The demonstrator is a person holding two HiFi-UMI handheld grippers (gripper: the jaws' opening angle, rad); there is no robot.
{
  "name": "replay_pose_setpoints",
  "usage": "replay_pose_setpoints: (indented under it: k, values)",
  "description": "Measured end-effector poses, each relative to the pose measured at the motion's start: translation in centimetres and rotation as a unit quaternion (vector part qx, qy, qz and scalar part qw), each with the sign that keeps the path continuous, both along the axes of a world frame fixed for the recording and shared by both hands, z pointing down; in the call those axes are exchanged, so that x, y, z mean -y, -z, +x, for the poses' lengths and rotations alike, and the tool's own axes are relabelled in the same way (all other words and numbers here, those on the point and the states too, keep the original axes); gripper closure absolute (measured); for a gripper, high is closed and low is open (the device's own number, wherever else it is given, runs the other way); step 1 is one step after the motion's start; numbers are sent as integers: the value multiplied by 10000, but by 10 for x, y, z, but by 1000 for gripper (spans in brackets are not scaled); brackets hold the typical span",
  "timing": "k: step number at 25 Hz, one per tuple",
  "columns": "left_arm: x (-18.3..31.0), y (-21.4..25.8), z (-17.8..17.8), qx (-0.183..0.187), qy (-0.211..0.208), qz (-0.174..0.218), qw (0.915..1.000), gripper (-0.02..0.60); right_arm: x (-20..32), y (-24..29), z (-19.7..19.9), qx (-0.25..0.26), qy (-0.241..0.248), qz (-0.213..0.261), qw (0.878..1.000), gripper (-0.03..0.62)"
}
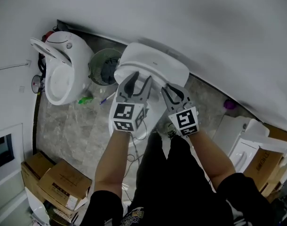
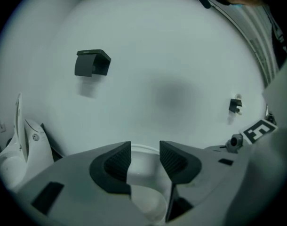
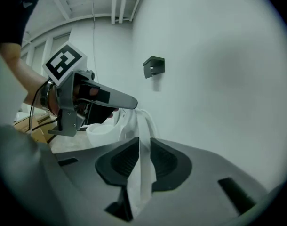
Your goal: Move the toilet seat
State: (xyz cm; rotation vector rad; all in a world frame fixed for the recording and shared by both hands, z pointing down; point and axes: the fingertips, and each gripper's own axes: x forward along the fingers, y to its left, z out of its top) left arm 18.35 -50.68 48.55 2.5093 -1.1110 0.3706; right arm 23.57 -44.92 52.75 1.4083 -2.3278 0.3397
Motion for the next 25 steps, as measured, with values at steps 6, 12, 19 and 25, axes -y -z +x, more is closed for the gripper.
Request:
replay_pose_setpoints:
  k: [6, 12, 19, 25]
  values:
    - [18, 4, 9, -143, -380, 28, 9992, 396, 15, -3, 6, -221, -377, -37, 9990, 479]
    - [27, 7, 11, -241, -534, 55, 9983, 396, 18, -4, 8, -131, -614, -102, 9980, 479]
    - [25, 8, 6, -204, -537, 75, 9983, 399, 17, -5, 8, -131, -611, -118, 9980, 479]
    - [22, 14, 7, -173, -436, 151, 9988, 402, 17, -3, 9, -55, -494, -137, 9987, 480]
